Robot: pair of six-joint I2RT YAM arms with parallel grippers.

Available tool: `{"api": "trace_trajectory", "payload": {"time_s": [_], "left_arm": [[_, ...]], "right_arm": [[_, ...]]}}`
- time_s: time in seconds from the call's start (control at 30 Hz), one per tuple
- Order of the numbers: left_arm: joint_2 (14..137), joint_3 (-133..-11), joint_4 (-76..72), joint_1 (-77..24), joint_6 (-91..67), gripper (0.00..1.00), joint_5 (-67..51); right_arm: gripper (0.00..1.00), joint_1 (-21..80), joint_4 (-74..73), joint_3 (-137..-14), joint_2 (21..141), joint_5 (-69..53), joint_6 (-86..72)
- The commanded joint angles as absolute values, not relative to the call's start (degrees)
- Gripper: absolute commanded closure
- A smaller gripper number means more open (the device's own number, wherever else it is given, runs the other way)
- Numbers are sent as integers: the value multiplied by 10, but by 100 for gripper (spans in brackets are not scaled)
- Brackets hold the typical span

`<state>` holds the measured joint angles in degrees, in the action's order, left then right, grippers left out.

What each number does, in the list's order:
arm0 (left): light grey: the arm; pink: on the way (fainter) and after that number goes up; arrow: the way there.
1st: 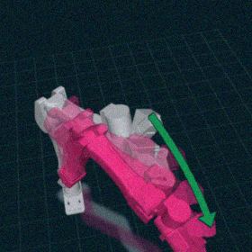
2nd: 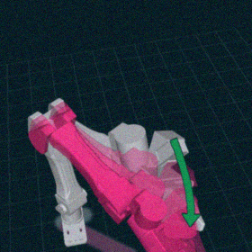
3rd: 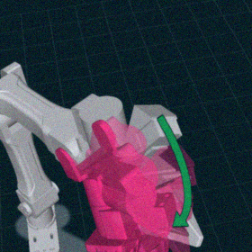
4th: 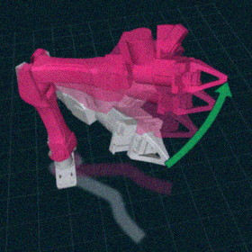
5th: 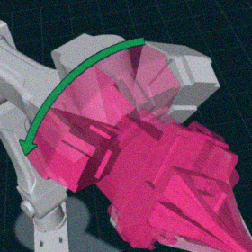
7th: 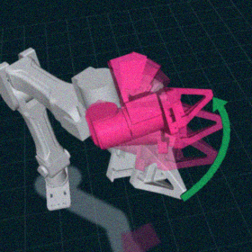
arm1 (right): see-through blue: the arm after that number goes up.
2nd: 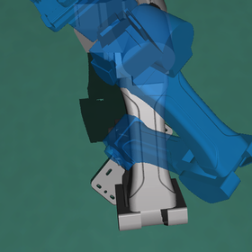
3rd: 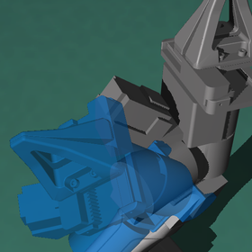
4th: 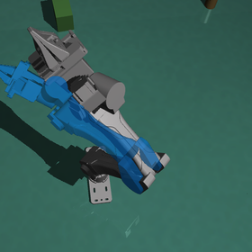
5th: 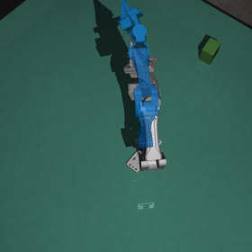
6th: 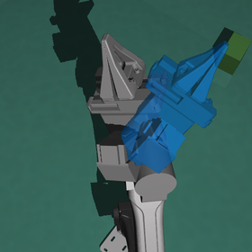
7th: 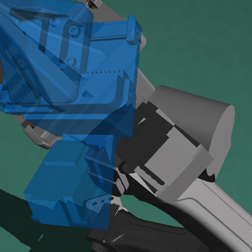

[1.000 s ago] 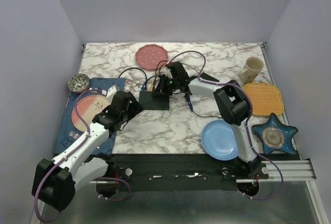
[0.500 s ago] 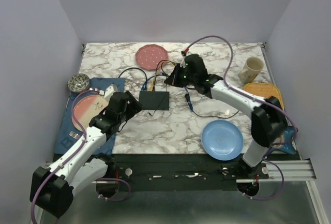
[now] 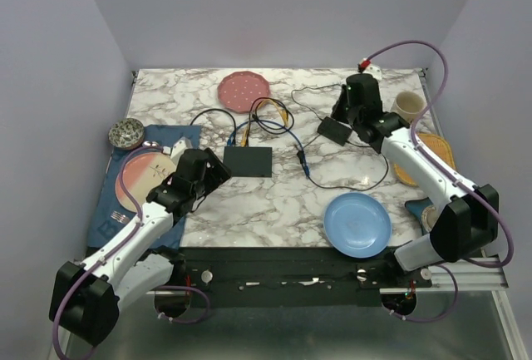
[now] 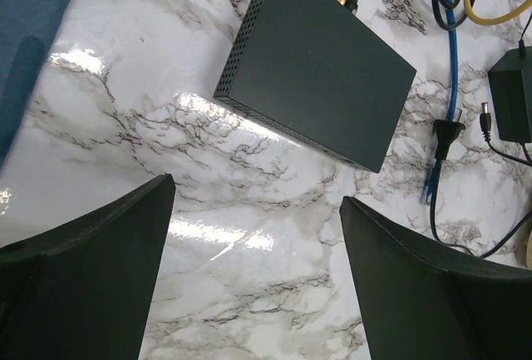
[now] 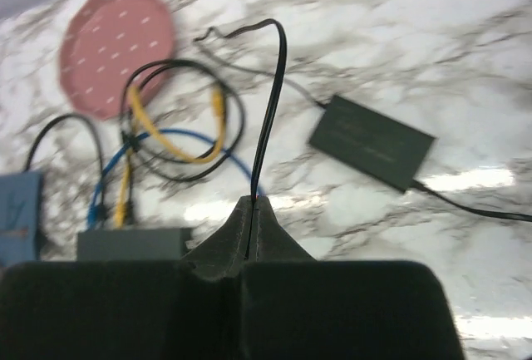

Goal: Pull the plug from the switch port

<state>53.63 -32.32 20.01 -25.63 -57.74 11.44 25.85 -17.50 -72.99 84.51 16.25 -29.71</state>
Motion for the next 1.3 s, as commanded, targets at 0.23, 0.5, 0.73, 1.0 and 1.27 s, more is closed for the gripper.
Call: {"api": "trace_trajectory", "payload": {"time_s": [0.23, 0.5, 0.73, 1.0, 1.27], "left_arm": [[556, -312, 165, -258, -588, 8, 88], [591, -326, 157, -258, -578, 8, 88], [622, -337, 148, -258, -576, 8, 92], [689, -346, 129, -257, -606, 13, 73], [749, -348, 119, -257, -628, 42, 61]], "right_arm": [[99, 104, -184, -836, 916, 213, -425], [49, 104, -322, -1107, 1131, 224, -342], [23, 128, -253, -1024, 1082, 195, -343], [68, 246, -103, -850, 1019, 66, -308], [99, 301, -98, -854, 1108, -25, -301]]}}
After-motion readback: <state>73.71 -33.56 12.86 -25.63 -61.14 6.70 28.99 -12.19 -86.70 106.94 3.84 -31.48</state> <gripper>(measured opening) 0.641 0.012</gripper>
